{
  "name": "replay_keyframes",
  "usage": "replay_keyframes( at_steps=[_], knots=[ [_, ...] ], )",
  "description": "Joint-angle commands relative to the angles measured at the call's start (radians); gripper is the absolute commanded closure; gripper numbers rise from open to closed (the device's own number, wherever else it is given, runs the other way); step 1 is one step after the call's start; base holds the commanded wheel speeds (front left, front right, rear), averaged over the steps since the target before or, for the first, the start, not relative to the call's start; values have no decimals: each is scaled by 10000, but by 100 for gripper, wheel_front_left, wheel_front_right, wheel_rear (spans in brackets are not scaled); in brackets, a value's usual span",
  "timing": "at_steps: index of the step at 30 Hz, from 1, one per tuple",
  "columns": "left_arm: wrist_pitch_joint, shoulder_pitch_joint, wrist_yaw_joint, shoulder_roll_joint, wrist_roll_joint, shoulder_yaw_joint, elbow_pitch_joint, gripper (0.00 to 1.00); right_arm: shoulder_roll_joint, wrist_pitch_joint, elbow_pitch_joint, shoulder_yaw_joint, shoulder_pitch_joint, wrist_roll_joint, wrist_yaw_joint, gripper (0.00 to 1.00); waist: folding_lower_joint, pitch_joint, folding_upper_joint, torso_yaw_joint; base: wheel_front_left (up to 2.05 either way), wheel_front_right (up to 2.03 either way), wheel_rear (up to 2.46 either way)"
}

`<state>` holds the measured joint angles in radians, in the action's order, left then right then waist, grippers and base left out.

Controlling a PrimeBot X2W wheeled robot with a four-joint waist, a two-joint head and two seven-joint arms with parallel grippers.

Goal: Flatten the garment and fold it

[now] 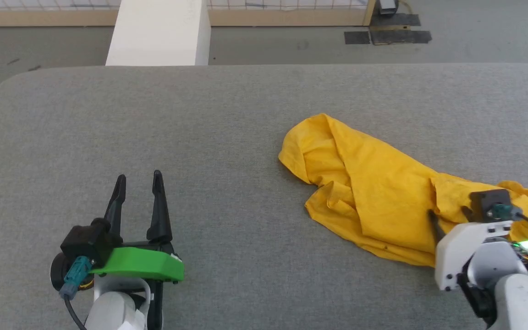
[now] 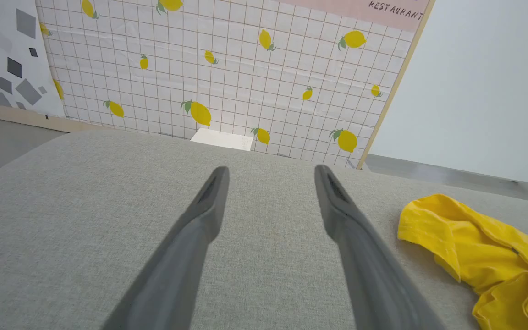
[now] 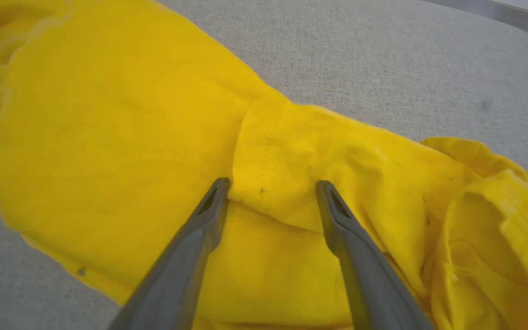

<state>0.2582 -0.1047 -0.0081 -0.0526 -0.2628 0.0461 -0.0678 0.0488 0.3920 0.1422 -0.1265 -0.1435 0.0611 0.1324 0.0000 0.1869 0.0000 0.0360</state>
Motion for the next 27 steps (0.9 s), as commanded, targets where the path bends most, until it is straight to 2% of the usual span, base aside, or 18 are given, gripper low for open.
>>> replay_keyframes(
  at_steps=[1,2,3,8,11,13,18,22,25,26,27],
  knots=[
    [36,-180,13,24,25,22,-25,0,15,66,90,-201,-172,56,-17,62,0,49,0,105,0,0,0],
    [36,-180,32,24,12,30,-28,0,15,113,151,-343,-205,69,-17,84,0,45,0,132,0,0,0],
    [36,-179,44,24,4,37,-27,0,15,81,169,-451,-228,34,-17,100,0,40,0,150,0,0,0],
    [36,-152,56,24,-24,104,-108,0,15,-499,-106,-731,-227,-250,-17,100,0,-147,0,273,0,0,0],
    [36,-92,41,24,-20,110,-160,0,15,-961,-718,-326,-336,-739,-17,100,0,-306,0,316,0,0,0],
    [36,-43,27,24,1,94,-176,0,15,-1235,-1282,466,-509,-1037,-17,100,0,-400,0,330,0,0,0],
    [36,30,-11,24,16,108,-236,0,14,-1399,-2131,3882,-932,-1482,-17,100,0,-575,0,479,0,0,0],
    [36,71,-26,24,-55,193,-269,0,14,-869,-1520,6183,-940,-1802,-17,100,0,-600,0,713,0,0,0],
    [36,133,9,24,-121,279,-279,0,14,-365,-655,7211,-824,-2031,-17,100,0,-608,0,875,0,0,0],
    [36,167,23,24,-142,290,-289,0,15,-98,-331,7517,-745,-2168,-17,93,0,-615,0,917,0,0,0],
    [36,193,24,24,-152,283,-302,0,36,59,-148,7719,-701,-2285,-17,51,0,-624,0,939,0,0,0]
  ],
)
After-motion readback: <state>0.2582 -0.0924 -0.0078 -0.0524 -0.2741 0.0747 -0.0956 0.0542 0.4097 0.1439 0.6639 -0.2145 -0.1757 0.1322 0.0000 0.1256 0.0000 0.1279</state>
